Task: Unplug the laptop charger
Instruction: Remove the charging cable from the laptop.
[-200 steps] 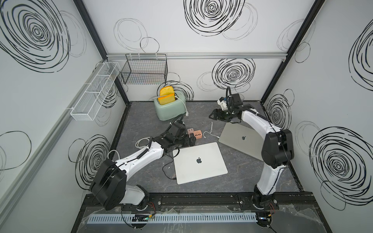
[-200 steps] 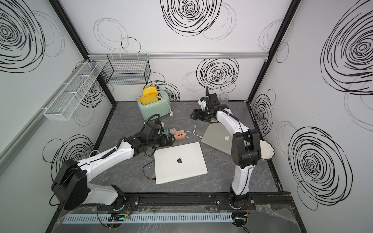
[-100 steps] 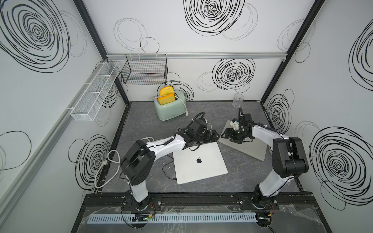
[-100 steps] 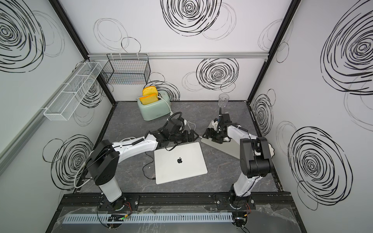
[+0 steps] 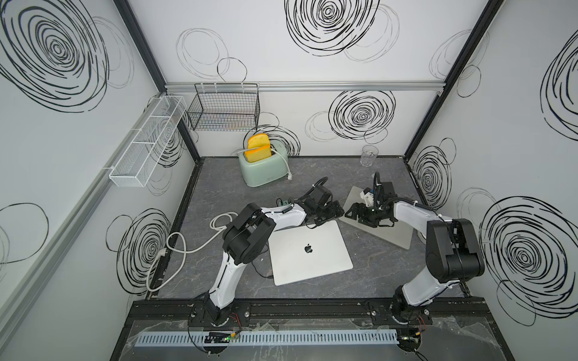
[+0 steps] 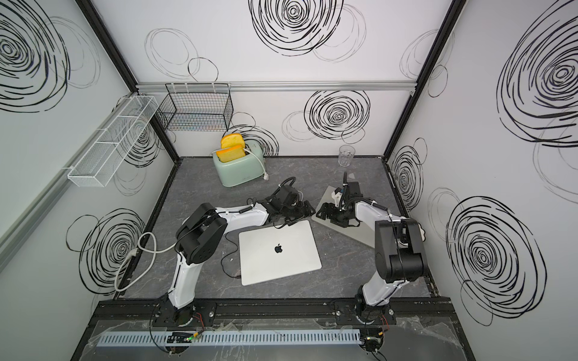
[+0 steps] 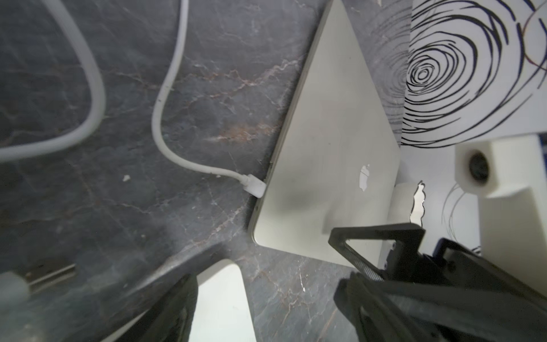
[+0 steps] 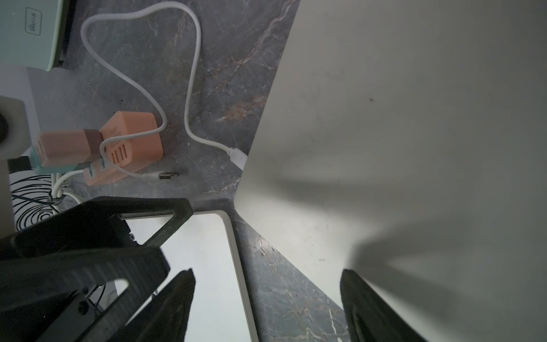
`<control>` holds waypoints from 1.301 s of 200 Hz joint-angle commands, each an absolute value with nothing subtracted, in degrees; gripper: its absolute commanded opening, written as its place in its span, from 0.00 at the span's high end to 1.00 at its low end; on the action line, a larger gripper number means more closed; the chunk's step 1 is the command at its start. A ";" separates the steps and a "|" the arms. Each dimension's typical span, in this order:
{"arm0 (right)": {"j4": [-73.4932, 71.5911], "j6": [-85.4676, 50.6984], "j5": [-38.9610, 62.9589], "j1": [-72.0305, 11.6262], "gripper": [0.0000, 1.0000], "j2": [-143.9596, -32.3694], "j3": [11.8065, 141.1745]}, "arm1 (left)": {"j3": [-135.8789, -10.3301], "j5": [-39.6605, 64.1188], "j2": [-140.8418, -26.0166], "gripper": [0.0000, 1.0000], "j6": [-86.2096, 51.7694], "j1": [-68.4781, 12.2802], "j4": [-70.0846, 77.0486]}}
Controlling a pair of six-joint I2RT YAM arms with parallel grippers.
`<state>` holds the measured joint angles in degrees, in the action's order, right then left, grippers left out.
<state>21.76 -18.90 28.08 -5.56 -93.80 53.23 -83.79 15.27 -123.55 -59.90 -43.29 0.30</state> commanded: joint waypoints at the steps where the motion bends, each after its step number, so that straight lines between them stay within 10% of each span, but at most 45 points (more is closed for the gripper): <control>1: 20.51 -19.31 28.30 -4.86 0.19 -93.30 52.12 | -86.92 13.11 -126.34 0.17 -62.51 -42.32 1.90; 109: 19.69 -19.08 28.39 -3.67 0.19 -94.61 50.60 | -90.62 10.55 -134.45 0.37 -68.30 -41.11 4.39; 200: 18.37 -19.72 28.49 -3.24 0.20 -95.45 48.64 | -94.00 11.91 -135.78 1.00 -64.50 -39.92 0.21; 260: 18.37 -19.84 29.03 -2.73 0.20 -96.24 48.64 | -90.84 12.82 -133.42 1.00 -64.27 -36.37 3.78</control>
<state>16.93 -19.35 30.46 -3.14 -93.91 50.26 -92.38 13.10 -134.39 -64.79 -38.70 4.10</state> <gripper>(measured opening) 0.803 0.065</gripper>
